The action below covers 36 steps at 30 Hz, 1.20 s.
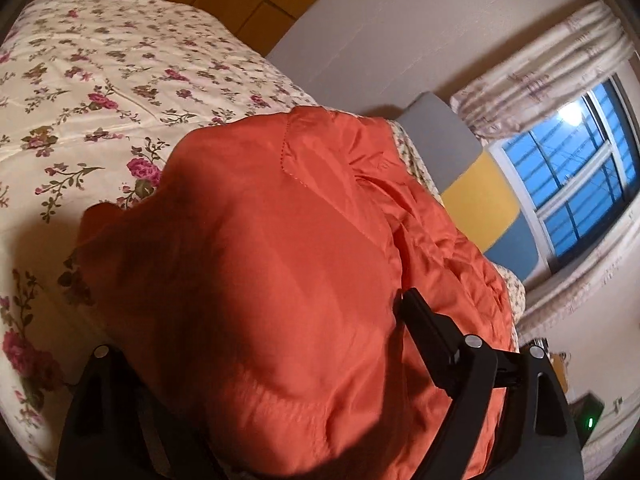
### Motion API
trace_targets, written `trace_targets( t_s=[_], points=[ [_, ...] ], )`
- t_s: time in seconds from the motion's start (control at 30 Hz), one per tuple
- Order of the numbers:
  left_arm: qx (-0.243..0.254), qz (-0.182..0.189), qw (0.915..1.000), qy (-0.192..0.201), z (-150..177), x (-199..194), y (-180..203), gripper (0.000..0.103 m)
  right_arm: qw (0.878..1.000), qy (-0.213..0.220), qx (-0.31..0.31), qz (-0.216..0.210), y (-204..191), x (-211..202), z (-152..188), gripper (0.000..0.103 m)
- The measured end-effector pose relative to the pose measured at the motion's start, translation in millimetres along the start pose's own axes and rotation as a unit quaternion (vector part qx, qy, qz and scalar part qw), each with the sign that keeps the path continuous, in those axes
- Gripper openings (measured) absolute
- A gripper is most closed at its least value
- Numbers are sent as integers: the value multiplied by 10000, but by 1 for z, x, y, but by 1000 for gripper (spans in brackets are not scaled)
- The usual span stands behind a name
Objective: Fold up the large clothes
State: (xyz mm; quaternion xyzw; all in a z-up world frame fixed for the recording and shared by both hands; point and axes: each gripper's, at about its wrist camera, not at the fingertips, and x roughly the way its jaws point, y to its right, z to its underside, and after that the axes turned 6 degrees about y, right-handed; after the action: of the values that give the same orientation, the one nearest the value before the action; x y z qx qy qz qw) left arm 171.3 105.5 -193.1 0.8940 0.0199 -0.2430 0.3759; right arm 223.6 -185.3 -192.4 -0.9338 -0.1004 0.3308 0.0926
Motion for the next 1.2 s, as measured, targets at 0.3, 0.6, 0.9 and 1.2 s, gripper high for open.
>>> trace_targets(
  t_s=[0.3, 0.6, 0.9, 1.2],
  points=[
    [-498, -44, 9987, 82, -10, -8, -2, 39, 9998, 107, -99, 143, -9, -7, 9, 11],
    [796, 275, 9939, 715, -19, -49, 70, 29, 9995, 133, 16, 274, -13, -18, 11, 11],
    [1848, 349, 9764, 1060, -9, -68, 121, 29, 9997, 120, 201, -30, -17, -55, 35, 14],
    [2714, 697, 9530, 1153, 14, -83, 166, 29, 9992, 132, 242, -288, -11, -55, 43, 13]
  ],
)
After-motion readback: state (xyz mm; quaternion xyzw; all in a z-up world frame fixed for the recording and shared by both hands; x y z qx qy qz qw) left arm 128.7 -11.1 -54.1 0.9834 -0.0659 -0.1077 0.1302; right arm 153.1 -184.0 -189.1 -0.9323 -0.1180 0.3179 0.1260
